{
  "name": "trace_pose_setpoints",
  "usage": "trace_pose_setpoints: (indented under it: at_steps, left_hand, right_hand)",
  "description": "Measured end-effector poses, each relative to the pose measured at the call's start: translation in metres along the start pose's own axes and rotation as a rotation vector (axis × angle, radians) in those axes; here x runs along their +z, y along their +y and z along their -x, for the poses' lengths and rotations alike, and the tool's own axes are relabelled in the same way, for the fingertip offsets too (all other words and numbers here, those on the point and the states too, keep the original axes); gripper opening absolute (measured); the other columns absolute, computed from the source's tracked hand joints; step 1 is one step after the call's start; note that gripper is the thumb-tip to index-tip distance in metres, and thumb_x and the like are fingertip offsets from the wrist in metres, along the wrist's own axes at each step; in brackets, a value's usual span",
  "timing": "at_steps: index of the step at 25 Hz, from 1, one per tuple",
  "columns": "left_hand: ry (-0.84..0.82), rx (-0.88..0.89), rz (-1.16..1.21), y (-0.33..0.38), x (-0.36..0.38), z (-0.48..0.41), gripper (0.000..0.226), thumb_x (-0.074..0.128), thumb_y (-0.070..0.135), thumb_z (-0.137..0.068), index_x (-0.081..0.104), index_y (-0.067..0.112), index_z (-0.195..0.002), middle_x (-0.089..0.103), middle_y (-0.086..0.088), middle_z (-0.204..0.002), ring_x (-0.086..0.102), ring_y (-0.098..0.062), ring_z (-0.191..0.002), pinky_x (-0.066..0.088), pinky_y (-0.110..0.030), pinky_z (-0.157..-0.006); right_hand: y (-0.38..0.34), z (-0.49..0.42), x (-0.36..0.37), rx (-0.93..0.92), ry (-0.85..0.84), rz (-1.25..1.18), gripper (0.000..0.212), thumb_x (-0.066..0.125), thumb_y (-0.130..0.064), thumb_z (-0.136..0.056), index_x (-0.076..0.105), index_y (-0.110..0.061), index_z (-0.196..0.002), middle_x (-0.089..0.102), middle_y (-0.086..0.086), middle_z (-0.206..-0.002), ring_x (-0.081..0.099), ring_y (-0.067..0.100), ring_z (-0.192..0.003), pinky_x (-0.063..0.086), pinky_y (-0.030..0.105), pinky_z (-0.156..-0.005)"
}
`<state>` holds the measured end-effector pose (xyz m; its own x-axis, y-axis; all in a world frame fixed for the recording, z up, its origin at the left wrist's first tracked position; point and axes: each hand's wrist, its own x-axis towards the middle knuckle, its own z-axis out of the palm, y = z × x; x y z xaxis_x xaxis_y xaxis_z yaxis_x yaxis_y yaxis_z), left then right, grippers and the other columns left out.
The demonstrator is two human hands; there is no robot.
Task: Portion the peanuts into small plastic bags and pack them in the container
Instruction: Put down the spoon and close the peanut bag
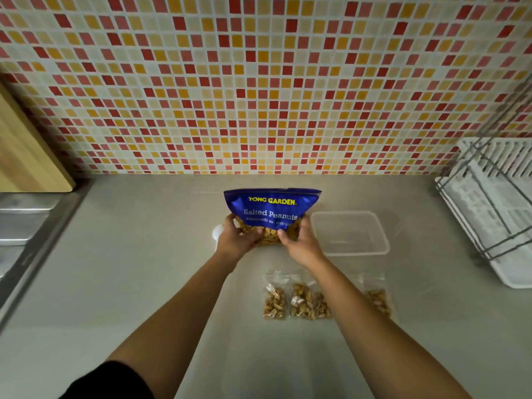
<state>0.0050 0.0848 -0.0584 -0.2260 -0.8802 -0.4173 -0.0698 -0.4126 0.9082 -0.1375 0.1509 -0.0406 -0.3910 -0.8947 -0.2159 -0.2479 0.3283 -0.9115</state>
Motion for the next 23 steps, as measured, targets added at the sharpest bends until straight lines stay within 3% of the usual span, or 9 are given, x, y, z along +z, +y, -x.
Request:
trace_pose_setpoints:
  at_steps: [7, 12, 17, 23]
  left_hand:
    - [0.055, -0.021, -0.059, 0.03, 0.001, -0.071, 0.072, 0.073, 0.013, -0.078, 0.029, 0.018, -0.135, 0.046, -0.017, -0.133, 0.057, -0.031, -0.111, 0.056, -0.037, -0.076]
    - [0.045, -0.029, -0.059, 0.05, 0.004, -0.116, 0.07, 0.071, 0.012, -0.08, 0.029, 0.018, -0.136, 0.046, -0.014, -0.132, 0.056, -0.031, -0.112, 0.055, -0.038, -0.081]
    - [0.056, -0.045, -0.068, 0.064, 0.006, -0.146, 0.069, 0.071, 0.011, -0.079, 0.031, 0.02, -0.134, 0.046, -0.016, -0.132, 0.055, -0.034, -0.113, 0.056, -0.043, -0.085]
    - [0.097, -0.078, -0.021, 0.058, 0.006, -0.128, 0.079, 0.072, 0.015, -0.08, 0.022, 0.01, -0.141, 0.044, -0.019, -0.134, 0.059, -0.03, -0.109, 0.056, -0.03, -0.078]
  right_hand:
    - [-0.012, -0.078, 0.004, 0.053, -0.018, 0.062, 0.071, 0.066, -0.03, -0.084, 0.025, -0.022, -0.141, 0.048, 0.005, -0.139, 0.047, 0.029, -0.125, 0.04, 0.04, -0.104]
    - [-0.022, -0.123, 0.008, 0.06, 0.001, 0.025, 0.073, 0.065, -0.025, -0.085, 0.022, -0.022, -0.143, 0.045, 0.006, -0.141, 0.045, 0.029, -0.127, 0.039, 0.038, -0.103]
    - [-0.03, -0.155, 0.011, 0.066, -0.011, 0.02, 0.072, 0.065, -0.024, -0.085, 0.022, -0.026, -0.142, 0.042, 0.004, -0.143, 0.044, 0.03, -0.128, 0.043, 0.047, -0.103]
    - [-0.028, -0.136, 0.008, 0.064, -0.025, 0.03, 0.078, 0.066, -0.029, -0.083, 0.019, -0.02, -0.145, 0.044, 0.007, -0.142, 0.044, 0.028, -0.13, 0.04, 0.037, -0.105]
